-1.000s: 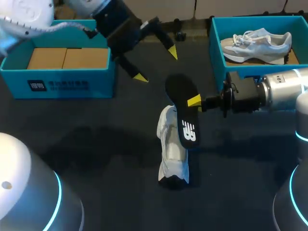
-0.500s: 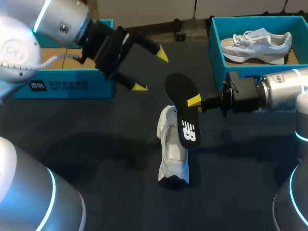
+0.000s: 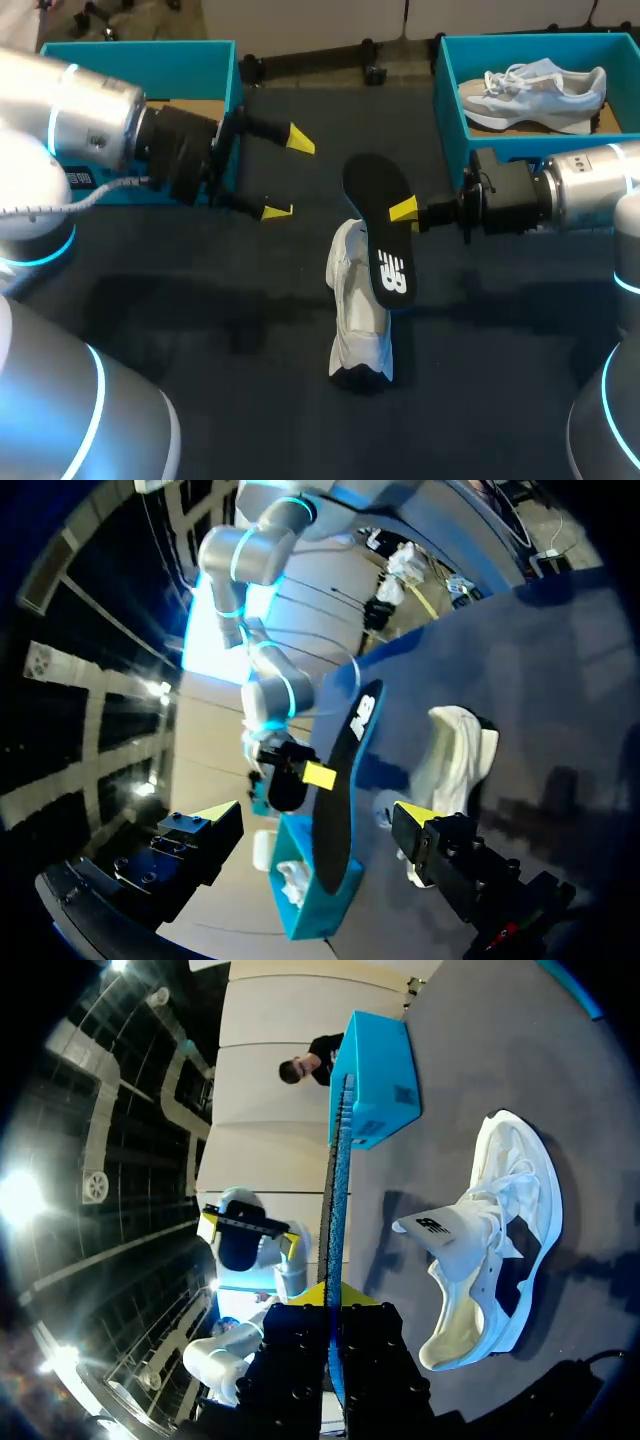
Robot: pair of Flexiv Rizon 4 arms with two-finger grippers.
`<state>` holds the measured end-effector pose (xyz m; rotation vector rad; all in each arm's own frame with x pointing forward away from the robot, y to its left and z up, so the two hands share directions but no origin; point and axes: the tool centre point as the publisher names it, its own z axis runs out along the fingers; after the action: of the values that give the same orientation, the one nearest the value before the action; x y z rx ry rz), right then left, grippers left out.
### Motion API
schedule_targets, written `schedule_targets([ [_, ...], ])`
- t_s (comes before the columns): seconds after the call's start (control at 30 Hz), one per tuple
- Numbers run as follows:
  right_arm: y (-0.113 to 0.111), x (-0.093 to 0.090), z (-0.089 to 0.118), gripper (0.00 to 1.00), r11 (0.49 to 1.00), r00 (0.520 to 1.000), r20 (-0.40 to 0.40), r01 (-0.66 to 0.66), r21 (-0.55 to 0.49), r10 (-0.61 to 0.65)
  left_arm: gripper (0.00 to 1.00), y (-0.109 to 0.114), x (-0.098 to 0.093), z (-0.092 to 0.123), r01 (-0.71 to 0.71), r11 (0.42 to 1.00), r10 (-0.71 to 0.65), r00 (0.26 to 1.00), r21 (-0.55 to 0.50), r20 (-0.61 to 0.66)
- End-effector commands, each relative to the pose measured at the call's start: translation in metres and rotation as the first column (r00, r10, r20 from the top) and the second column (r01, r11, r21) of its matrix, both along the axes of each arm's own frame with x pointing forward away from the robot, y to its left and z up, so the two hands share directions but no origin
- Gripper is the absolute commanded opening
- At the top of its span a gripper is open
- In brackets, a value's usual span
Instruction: Take the shoe out of the shoebox, open the shoe tongue, remove and reinsert the insole, then place the shoe into the shoebox
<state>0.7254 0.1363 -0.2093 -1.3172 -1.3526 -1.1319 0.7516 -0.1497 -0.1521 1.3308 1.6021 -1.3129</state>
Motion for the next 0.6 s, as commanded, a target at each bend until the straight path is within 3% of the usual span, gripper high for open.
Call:
schedule_targets([
  [0.03,0.001,-0.001,0.0,0.0,1.0,1.0,0.0,0.002,-0.002,-0.002,1.0,0.0,0.006,-0.008,-0.059,0.962,0.058,0.998,-0.267,-0.015],
  [0.23,0.001,-0.001,0.0,0.0,1.0,1.0,0.0,0.002,-0.002,-0.002,1.0,-0.004,0.004,-0.011,-0.06,0.955,0.057,0.998,-0.292,-0.018],
  [0.43,0.011,-0.006,-0.004,0.0,0.998,0.998,0.005,0.055,0.008,-0.055,1.0,-0.014,0.006,-0.021,-0.177,0.922,0.198,0.98,-0.343,0.025],
  [0.6,0.018,-0.013,-0.003,0.0,0.996,0.996,0.018,0.084,0.023,-0.084,1.0,-0.024,0.008,-0.022,-0.18,0.914,0.213,0.975,-0.365,0.054],
])
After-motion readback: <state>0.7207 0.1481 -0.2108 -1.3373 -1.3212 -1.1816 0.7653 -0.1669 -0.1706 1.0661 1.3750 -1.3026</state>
